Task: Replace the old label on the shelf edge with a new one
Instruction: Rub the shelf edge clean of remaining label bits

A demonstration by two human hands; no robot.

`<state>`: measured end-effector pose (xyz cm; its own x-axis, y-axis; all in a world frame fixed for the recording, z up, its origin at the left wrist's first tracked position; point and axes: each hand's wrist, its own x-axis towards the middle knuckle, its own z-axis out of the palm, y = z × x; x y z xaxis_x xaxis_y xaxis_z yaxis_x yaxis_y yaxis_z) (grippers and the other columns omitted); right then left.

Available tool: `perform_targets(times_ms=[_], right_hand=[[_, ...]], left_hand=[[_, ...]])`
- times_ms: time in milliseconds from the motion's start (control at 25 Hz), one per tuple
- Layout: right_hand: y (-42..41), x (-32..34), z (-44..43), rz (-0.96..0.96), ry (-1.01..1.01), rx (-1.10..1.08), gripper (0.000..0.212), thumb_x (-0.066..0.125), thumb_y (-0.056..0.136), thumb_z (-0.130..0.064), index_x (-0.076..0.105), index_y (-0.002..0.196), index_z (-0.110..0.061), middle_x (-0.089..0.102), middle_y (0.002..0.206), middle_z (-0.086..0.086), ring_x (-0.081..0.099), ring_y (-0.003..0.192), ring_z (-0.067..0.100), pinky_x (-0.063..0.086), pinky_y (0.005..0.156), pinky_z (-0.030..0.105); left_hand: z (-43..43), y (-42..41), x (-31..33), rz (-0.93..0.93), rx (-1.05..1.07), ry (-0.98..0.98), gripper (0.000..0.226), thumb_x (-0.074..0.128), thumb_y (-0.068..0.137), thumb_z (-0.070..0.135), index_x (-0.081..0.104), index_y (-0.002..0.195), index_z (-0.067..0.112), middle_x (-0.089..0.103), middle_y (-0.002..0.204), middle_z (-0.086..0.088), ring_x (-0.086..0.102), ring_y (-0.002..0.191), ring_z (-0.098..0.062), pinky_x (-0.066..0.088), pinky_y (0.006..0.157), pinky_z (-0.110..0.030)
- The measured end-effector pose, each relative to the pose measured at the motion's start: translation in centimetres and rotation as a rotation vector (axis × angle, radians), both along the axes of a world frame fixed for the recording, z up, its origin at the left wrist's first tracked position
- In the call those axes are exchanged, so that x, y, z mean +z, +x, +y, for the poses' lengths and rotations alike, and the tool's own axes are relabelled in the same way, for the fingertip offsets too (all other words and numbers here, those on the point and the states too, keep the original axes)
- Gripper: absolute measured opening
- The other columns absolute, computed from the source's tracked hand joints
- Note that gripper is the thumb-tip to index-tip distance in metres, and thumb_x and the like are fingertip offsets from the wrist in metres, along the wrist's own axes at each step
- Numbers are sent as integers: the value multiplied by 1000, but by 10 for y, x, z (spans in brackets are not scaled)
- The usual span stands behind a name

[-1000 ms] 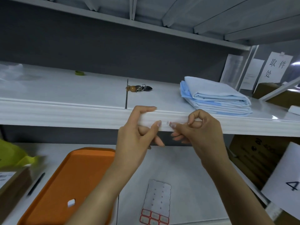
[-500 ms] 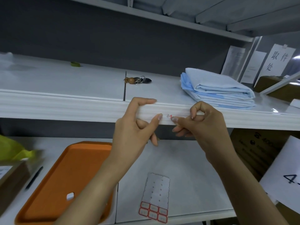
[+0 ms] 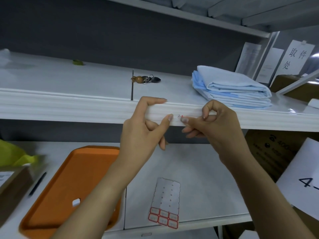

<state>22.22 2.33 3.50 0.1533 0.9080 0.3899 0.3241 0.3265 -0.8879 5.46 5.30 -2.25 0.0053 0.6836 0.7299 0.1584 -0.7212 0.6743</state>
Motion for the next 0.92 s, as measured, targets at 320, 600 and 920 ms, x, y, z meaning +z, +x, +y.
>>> perform_targets(times_ms=[320,600,920], right_hand=[[-2,-2,-1,-27,19,-47,37,80,73,-21,44,75,-13,71,60,6,70,55,23,57,52,29],[-1,-8,-2,-99,72,-93,38,79,72,-32,47,77,-11,72,62,0,68,52,19,60,56,35],[9,-9,7,-720,575,-335,35,77,70,-40,67,92,-15,58,99,4,48,86,10,42,73,22]], left_hand=[[2,1,-2,-8,18,41,33,65,92,33,48,118,40,62,47,5,62,43,-7,61,63,-41],[4,1,-3,-6,46,62,34,67,90,33,49,119,37,60,46,4,60,40,-9,60,57,-35],[2,1,-3,-15,63,51,35,67,89,37,51,120,37,59,44,3,59,37,-9,59,54,-32]])
